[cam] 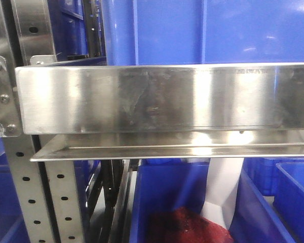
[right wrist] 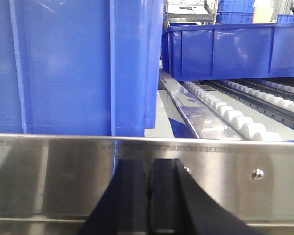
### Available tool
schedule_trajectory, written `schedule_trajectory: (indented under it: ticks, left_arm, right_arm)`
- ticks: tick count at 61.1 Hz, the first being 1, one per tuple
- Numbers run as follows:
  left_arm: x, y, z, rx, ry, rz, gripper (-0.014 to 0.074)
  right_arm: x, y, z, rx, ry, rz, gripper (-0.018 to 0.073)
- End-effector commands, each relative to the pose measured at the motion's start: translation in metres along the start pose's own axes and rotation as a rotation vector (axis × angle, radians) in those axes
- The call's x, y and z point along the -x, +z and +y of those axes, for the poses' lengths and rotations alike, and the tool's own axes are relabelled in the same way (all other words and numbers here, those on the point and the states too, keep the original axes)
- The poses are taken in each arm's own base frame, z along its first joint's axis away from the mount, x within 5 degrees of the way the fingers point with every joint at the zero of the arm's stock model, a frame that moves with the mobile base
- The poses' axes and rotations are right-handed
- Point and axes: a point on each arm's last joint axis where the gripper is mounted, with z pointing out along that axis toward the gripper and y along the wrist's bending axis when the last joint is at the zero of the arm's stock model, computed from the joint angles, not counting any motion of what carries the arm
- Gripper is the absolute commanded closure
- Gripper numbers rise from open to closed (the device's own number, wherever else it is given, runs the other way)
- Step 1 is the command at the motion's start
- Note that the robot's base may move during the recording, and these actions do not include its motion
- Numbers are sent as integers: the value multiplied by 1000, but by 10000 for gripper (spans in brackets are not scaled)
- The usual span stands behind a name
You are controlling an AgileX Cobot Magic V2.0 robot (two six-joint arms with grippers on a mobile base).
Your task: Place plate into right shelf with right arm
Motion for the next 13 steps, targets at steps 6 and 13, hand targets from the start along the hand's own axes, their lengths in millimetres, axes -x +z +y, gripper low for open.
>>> schedule_trajectory:
  ticks: [6, 13]
  left_arm:
    - [6, -1, -1, -12, -6, -89, 643]
    - [6, -1, -1, -12, -6, -89, 643]
  right_arm:
    - [9, -2, 0, -7, -9, -96, 513]
    - [9, -2, 0, -7, -9, -96, 513]
